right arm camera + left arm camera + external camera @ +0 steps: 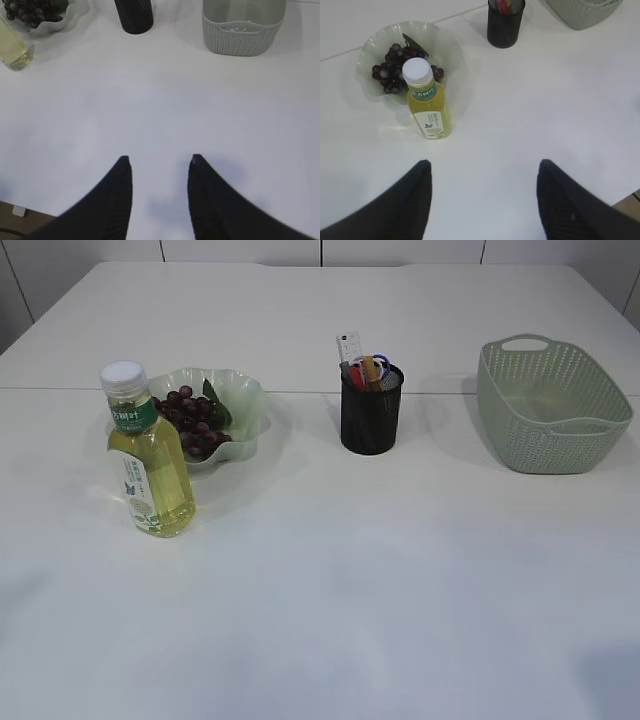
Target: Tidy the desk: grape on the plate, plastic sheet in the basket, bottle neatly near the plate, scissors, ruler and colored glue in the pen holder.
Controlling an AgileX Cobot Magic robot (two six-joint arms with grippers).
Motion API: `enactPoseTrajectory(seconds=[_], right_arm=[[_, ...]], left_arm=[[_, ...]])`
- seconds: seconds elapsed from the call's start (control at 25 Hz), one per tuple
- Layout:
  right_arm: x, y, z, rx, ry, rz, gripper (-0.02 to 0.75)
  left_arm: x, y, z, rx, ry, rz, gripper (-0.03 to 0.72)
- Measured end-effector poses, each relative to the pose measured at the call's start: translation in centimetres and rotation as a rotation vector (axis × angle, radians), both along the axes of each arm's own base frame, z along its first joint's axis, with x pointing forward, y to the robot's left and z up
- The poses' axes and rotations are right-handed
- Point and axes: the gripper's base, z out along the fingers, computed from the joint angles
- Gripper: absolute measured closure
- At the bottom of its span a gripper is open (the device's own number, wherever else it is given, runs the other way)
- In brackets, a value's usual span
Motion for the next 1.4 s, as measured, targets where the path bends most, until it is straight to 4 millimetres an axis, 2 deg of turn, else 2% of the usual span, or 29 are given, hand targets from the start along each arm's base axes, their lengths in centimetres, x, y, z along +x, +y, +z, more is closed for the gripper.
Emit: enactPoseTrajectory(seconds=[0.2, 0.4, 0.48, 0.64, 0.76, 0.96, 1.16, 1.4], right_arm=[[-3.1, -0.1, -2.7, -0.014, -0.077, 0.012, 0.426], [-6.1, -0.2, -5.2, -0.032, -0.196, 0.020, 0.426], [-6.6, -0.2, -5.8, -0.039, -0.218, 0.024, 0.426], [-6.5, -0.2, -7.2, -0.071, -0.148, 0.047, 0.426], [-6.3, -0.2, -7.9, -0.086, -0.115, 0.061, 0.426], [-6.2, -0.2, -8.2, -0.094, -0.102, 0.068, 0.426], [-6.2, -0.2, -8.2, -0.094, -0.103, 0.070, 0.426], [-5.6, -0.2, -8.3, -0.106, -0.150, 0.067, 0.426]], left_arm=[[-4.9, 3.2, -2.0, -0.044, -0.085, -0.009, 0.204], [-8.4, 5.4, -4.6, -0.084, -0.130, -0.015, 0.204], [-9.8, 6.2, -5.7, -0.108, -0.151, -0.020, 0.204], [-12.1, 7.5, -8.2, -0.158, -0.179, -0.034, 0.204], [-13.0, 8.1, -10.4, -0.167, -0.194, -0.037, 0.204], [-13.3, 8.4, -13.4, -0.149, -0.193, -0.030, 0.204], [-12.7, 8.5, -14.6, -0.082, -0.182, -0.003, 0.204], [-12.6, 8.6, -14.7, -0.069, -0.187, 0.005, 0.204]])
